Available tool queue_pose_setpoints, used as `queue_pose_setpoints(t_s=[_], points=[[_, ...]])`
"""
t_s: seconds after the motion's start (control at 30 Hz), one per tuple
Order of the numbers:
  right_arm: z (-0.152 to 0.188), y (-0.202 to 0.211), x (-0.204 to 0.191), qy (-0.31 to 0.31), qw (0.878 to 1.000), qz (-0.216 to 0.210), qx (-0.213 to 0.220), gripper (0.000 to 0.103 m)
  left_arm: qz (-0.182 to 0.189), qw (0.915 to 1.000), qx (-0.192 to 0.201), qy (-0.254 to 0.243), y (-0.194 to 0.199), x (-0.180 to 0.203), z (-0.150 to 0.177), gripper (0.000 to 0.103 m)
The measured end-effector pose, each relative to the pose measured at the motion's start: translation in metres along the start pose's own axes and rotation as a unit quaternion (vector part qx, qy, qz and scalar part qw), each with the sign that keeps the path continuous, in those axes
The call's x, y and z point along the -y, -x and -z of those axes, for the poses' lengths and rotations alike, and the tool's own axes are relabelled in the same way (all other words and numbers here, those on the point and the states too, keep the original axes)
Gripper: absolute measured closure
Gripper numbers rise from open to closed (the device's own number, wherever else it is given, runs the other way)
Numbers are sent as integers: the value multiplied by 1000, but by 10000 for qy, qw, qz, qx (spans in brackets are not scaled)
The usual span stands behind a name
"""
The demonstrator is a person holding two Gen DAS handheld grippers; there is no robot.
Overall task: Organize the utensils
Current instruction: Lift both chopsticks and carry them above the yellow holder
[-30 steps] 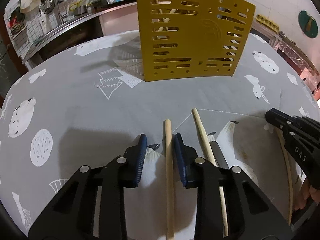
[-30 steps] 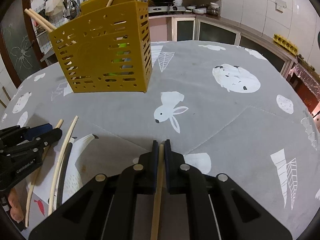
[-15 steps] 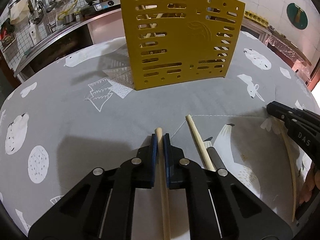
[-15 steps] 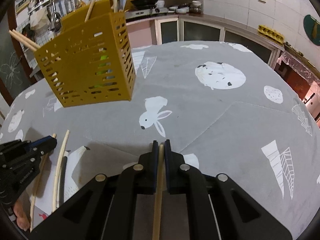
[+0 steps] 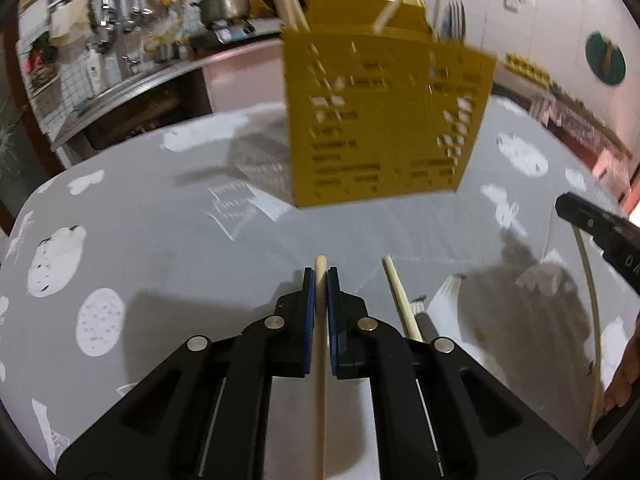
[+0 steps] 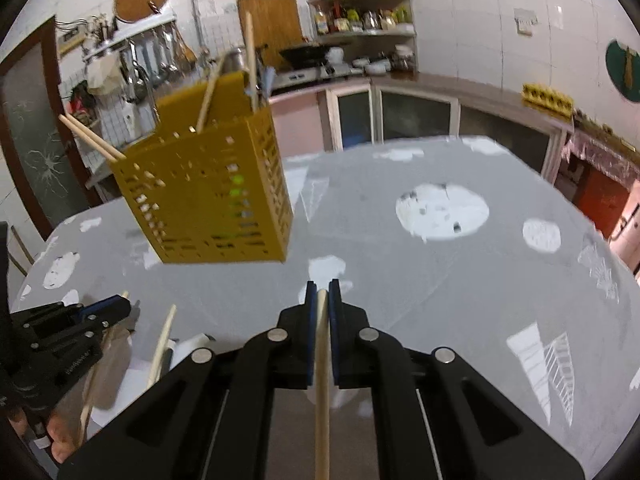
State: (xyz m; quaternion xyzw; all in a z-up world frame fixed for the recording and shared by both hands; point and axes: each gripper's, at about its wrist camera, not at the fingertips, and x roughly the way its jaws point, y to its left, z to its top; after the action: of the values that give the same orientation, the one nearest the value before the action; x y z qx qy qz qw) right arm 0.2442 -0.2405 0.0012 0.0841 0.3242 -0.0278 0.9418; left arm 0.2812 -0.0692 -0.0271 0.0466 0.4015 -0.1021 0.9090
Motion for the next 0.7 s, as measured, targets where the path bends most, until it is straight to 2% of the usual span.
queue_pose_setpoints(t_s=[0.3, 0.43, 0.7], points=[[-15, 24, 8, -219, 9970, -446, 596, 97, 180, 9945, 963, 371, 53, -7, -12, 98], [-16, 37, 5, -130, 9953, -547, 784, 97, 312, 9922, 1112, 478, 67, -10, -17, 98], [-16, 61, 2, -44, 9929, -581, 1034, 97, 278, 9886, 1379, 542, 86, -15, -15, 98]])
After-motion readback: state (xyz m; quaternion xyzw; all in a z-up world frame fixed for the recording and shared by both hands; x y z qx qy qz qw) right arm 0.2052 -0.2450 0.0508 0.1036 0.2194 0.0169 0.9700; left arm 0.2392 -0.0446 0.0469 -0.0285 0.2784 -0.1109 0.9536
